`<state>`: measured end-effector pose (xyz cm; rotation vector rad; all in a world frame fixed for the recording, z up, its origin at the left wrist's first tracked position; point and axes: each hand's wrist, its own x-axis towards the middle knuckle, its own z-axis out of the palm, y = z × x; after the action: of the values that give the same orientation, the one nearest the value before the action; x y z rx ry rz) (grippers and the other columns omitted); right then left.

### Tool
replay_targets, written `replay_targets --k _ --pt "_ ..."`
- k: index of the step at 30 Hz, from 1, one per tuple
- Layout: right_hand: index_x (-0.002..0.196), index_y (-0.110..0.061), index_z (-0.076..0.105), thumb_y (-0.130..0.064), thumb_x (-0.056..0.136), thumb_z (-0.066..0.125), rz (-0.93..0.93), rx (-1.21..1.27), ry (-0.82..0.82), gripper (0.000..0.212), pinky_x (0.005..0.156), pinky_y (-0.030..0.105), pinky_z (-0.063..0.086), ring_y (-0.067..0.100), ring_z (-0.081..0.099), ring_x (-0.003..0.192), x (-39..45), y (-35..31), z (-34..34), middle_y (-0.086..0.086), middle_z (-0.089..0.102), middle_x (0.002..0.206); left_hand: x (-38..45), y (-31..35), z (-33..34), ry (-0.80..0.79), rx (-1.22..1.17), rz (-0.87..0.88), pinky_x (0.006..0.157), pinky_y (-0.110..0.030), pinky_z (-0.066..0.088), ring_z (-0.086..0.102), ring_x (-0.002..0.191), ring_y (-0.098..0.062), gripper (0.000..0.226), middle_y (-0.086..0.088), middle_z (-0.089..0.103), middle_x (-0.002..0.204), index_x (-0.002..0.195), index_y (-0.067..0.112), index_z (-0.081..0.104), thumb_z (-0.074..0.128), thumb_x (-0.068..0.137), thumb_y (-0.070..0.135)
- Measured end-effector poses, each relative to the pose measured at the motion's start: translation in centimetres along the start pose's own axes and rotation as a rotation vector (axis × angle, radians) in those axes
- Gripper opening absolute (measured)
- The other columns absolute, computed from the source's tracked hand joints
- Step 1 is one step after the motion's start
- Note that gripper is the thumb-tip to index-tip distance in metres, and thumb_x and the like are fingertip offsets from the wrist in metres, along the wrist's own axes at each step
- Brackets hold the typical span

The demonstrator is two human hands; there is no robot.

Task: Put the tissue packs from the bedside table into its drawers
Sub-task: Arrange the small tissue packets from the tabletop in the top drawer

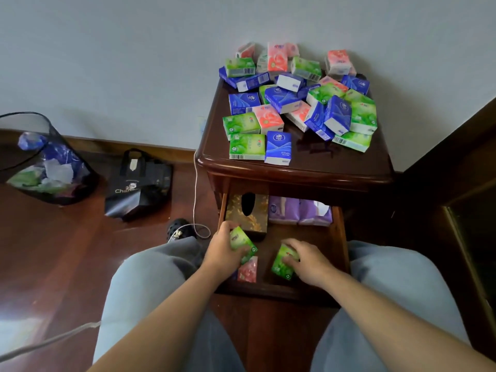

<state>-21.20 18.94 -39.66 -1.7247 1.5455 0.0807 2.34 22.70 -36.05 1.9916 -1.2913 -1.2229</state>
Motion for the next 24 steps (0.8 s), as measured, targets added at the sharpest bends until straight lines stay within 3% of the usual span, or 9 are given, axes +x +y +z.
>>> replay_targets --k 4,7,10,12,14,17,19,22,24 --pt "0.118 -0.019 0.058 -0.028 0.091 0.08 0.073 0.061 -0.018 0.036 0.083 0.03 0.048 0.019 0.064 0.098 1.4 -0.5 2.2 0.002 0.067 0.106 1.2 -0.3 0.3 -0.037 -0.037 -0.066 0.093 -0.052 0.058 0.067 0.111 -0.03 0.042 -0.012 0.064 0.123 0.137 0.016 0.051 0.067 0.098 0.011" --pt "0.109 -0.017 0.062 -0.024 0.093 0.078 0.069 0.057 -0.014 0.024 0.074 0.027 0.042 0.017 0.062 0.091 2.3 -0.4 3.5 0.001 0.068 0.1 1.8 -0.4 0.8 -0.047 0.004 -0.072 0.094 -0.051 0.057 0.066 0.111 -0.031 0.037 -0.014 0.064 0.125 0.14 0.014 0.051 0.058 0.104 0.016" --pt "0.112 -0.015 0.07 -0.018 0.094 0.076 0.053 0.018 -0.021 0.019 0.077 0.023 0.042 0.018 0.064 0.098 3.3 -0.2 4.4 0.006 0.073 0.111 2.4 -0.5 1.1 -0.06 0.018 -0.08 0.092 -0.049 0.058 0.067 0.106 -0.03 0.039 -0.014 0.062 0.128 0.146 0.019 0.049 0.051 0.108 0.018" --pt "0.116 -0.015 0.073 -0.018 0.094 0.076 0.05 0.002 -0.026 0.023 0.088 0.025 0.044 0.023 0.066 0.109 3.8 -0.1 4.9 0.008 0.073 0.118 2.7 -0.8 1.1 -0.044 0.034 -0.082 0.09 -0.041 0.058 0.066 0.104 -0.026 0.04 -0.012 0.061 0.131 0.147 0.024 0.051 0.05 0.107 0.018" --pt "0.121 -0.016 0.073 -0.021 0.094 0.076 0.058 -0.031 -0.031 0.027 0.095 0.026 0.044 0.026 0.064 0.115 4.1 0.1 5.3 0.01 0.071 0.123 2.8 -1.1 1.0 -0.024 0.055 -0.077 0.092 -0.035 0.053 0.063 0.112 -0.024 0.041 -0.011 0.058 0.138 0.146 0.027 0.053 0.052 0.107 0.018" --pt "0.125 -0.019 0.071 -0.023 0.092 0.078 0.066 -0.07 -0.043 0.034 0.096 0.025 0.041 0.027 0.06 0.118 4.5 0.3 5.8 0.012 0.065 0.125 2.8 -1.3 0.9 -0.011 0.05 -0.083 0.097 -0.037 0.052 0.06 0.121 -0.026 0.041 -0.008 0.056 0.142 0.145 0.03 0.055 0.056 0.105 0.021" --pt "0.125 -0.021 0.069 -0.023 0.091 0.079 0.072 -0.073 -0.04 0.035 0.094 0.023 0.04 0.027 0.059 0.119 4.6 0.4 6.1 0.01 0.061 0.124 2.8 -1.3 0.8 -0.006 0.042 -0.09 0.096 -0.039 0.054 0.062 0.117 -0.024 0.04 -0.007 0.06 0.137 0.144 0.027 0.055 0.059 0.104 0.023" --pt "0.125 -0.019 0.069 -0.022 0.089 0.081 0.075 -0.075 -0.046 0.038 0.092 0.023 0.043 0.025 0.062 0.116 4.8 0.3 6.1 0.009 0.066 0.124 2.7 -1.3 1.0 -0.01 0.006 -0.112 0.075 -0.027 0.054 0.062 0.093 -0.012 0.037 -0.001 0.065 0.122 0.137 0.022 0.055 0.065 0.101 0.025" --pt "0.129 -0.018 0.066 -0.025 0.089 0.082 0.081 -0.082 -0.096 0.044 0.096 0.026 0.047 0.024 0.063 0.117 4.7 0.0 5.7 0.009 0.068 0.127 2.7 -1.3 1.1 -0.022 0.004 -0.125 0.065 -0.018 0.046 0.059 0.092 -0.009 0.036 0.0 0.063 0.123 0.136 0.022 0.056 0.065 0.101 0.026"
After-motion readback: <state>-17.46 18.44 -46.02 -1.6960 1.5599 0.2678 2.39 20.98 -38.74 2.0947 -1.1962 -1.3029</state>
